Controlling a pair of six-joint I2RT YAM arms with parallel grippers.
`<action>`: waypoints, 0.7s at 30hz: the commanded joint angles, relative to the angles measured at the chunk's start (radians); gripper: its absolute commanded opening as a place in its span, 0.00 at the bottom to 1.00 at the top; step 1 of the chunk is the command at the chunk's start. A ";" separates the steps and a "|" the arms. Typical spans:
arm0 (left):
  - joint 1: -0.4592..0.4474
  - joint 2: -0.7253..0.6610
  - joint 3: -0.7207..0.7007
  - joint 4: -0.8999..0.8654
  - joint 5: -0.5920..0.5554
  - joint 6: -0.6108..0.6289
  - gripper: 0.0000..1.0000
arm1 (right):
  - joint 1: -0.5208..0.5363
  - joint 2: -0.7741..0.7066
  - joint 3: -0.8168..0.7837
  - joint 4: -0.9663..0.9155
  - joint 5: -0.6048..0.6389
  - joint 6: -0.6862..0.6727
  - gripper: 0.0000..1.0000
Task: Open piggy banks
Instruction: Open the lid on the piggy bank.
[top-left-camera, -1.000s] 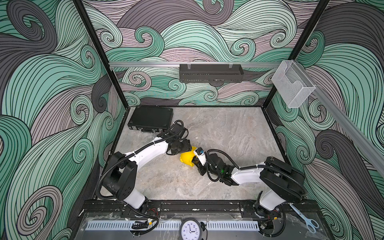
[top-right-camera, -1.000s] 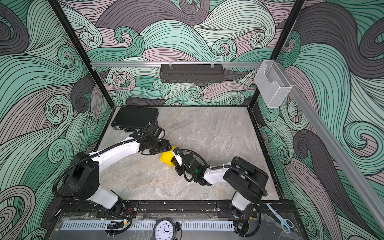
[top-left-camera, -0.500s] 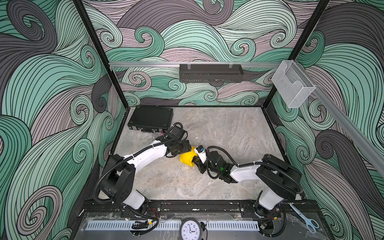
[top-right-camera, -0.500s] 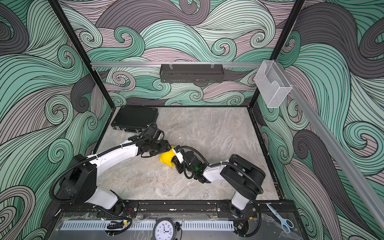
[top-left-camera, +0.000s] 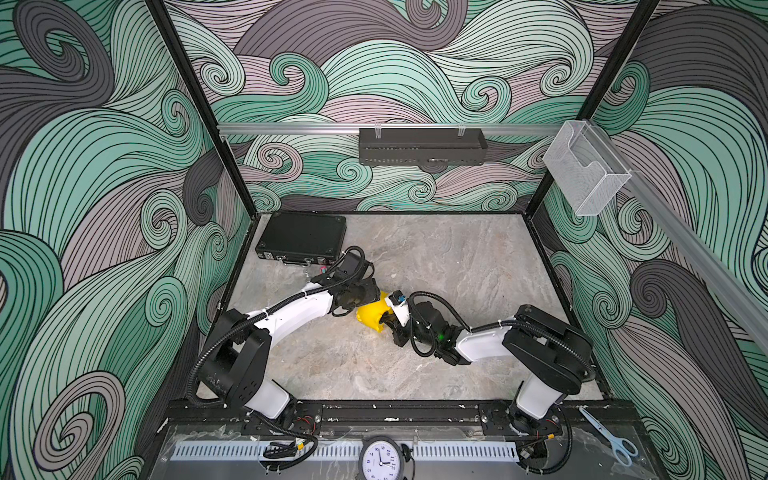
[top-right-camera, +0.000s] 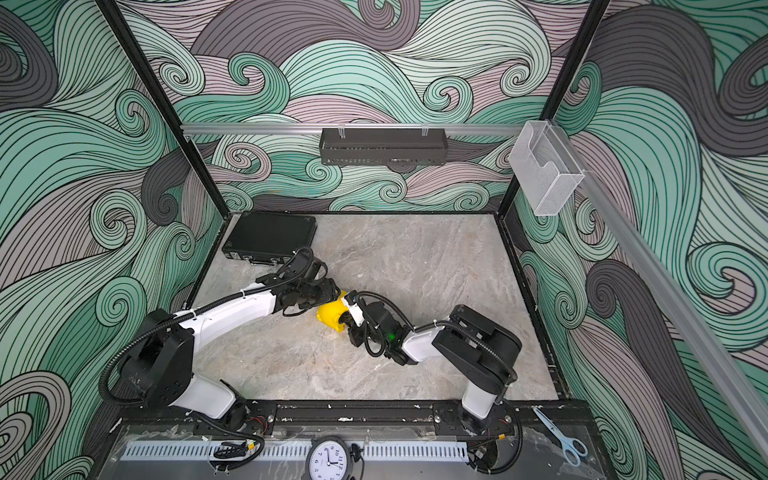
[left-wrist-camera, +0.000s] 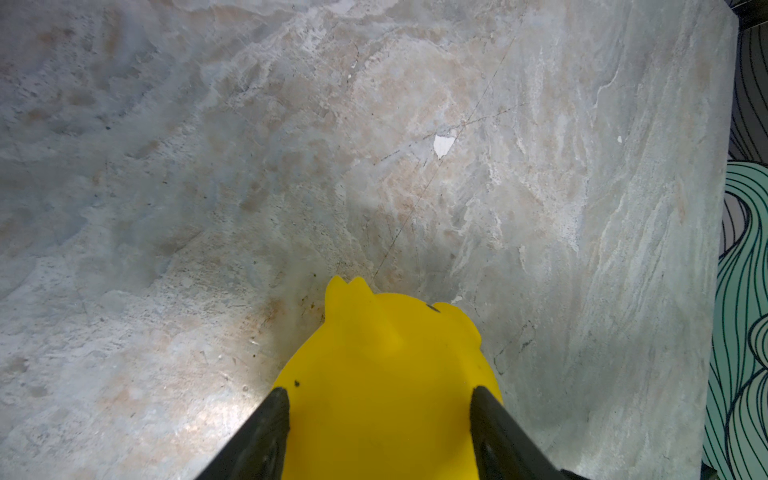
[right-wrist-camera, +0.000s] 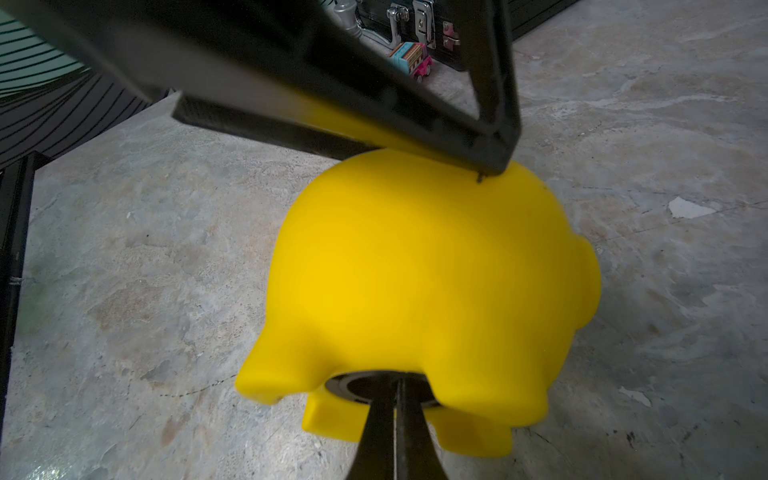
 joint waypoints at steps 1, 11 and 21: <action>-0.016 0.034 -0.048 -0.123 0.056 0.000 0.65 | -0.006 0.028 0.033 0.059 0.052 -0.018 0.00; -0.015 -0.022 -0.017 -0.191 -0.001 -0.004 0.64 | -0.017 -0.015 0.006 0.008 0.022 0.018 0.13; -0.015 -0.036 -0.047 -0.167 -0.020 0.001 0.64 | -0.030 0.013 -0.024 0.123 -0.015 0.059 0.13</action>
